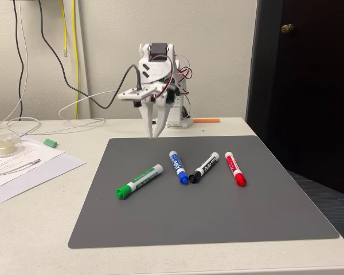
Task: Pick up the green marker.
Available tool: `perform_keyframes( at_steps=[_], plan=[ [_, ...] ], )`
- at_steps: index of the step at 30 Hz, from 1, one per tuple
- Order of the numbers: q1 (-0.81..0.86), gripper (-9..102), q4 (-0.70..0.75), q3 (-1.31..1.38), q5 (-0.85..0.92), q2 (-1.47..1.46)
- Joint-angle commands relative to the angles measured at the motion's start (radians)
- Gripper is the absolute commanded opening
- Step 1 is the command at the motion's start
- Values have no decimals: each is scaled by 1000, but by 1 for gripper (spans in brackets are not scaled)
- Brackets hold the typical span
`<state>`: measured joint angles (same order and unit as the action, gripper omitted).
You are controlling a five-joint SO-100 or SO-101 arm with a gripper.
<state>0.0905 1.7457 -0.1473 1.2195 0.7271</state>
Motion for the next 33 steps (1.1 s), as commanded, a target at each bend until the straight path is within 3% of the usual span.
perform_keyframes(
  at_steps=[1,8,17,24,33],
  plan=[
    [-3,3,-18,48,5,-15],
    [25,3,0,377,12,-275],
    [69,4,-60,379,-8,-307],
    [100,19,-91,379,-58,-331],
    [101,24,-114,379,-72,-416]
  ],
)
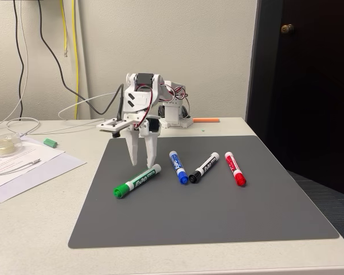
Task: Pick up the green marker.
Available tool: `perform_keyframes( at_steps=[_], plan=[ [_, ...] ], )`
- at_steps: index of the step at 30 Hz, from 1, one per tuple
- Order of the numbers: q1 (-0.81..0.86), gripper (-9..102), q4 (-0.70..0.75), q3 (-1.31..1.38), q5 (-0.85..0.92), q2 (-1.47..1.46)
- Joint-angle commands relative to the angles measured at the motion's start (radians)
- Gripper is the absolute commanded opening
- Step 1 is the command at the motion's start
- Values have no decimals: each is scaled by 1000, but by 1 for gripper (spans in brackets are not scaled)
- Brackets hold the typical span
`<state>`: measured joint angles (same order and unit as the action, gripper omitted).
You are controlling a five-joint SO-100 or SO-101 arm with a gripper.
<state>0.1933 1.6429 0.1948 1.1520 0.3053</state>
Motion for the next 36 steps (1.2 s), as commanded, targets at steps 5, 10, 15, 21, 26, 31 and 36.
perform_keyframes(
  at_steps=[5,10,15,21,26,31,36],
  plan=[
    [-8,26,-15,37,-3,-35],
    [-11,24,-15,37,6,-57],
    [-17,13,-23,37,11,-64],
    [-23,9,-32,37,12,-80],
    [-29,3,-46,37,6,-92],
    [-31,3,-40,37,5,-89],
    [-31,3,-41,37,-2,-75]
  ],
)
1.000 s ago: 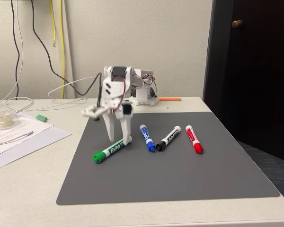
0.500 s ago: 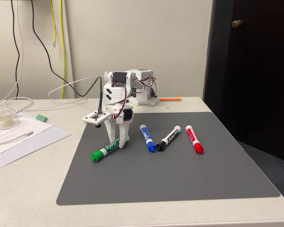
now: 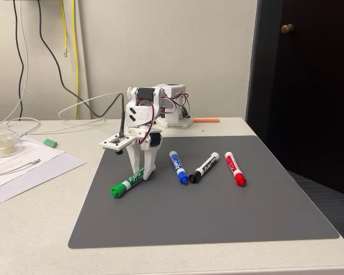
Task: Pick up the green marker.
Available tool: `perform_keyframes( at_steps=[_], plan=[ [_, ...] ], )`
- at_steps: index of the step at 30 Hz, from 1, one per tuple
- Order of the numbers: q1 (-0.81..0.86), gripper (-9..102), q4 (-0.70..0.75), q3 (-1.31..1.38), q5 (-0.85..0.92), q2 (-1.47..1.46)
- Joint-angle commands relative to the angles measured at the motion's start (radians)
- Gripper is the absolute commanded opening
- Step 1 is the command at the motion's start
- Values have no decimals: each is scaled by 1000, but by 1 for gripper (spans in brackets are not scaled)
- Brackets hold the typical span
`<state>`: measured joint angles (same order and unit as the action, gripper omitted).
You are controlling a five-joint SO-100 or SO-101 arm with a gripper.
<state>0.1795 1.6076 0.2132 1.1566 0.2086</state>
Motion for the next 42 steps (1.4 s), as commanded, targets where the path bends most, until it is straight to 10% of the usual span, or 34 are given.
perform_keyframes(
  at_steps=[1,42],
  plan=[
    [-17,3,-6,18,-12,29],
    [-273,3,143,-74,-1040,861]
  ],
)
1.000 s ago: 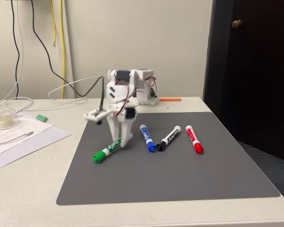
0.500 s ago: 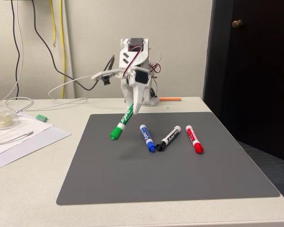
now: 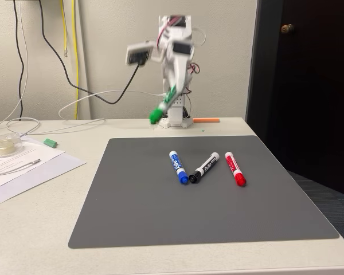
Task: Pick up the green marker.
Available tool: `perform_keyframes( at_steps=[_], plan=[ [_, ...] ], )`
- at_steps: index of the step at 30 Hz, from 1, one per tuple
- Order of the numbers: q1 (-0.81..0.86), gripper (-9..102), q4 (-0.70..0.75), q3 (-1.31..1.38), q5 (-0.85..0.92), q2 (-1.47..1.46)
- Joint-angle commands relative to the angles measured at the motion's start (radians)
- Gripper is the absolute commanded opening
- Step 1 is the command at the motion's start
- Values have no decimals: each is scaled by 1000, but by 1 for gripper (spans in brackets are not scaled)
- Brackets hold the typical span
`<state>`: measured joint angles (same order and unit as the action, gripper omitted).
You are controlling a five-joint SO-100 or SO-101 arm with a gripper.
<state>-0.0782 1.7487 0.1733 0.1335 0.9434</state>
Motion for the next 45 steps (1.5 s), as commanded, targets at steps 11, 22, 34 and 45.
perform_keyframes(
  at_steps=[11,22,34,45],
  plan=[
    [-28,3,0,-545,-43,584],
    [-38,3,-138,-1108,-66,1031],
    [-28,3,-620,-2037,-37,1615],
    [37,3,-779,-2319,-54,1825]
  ],
)
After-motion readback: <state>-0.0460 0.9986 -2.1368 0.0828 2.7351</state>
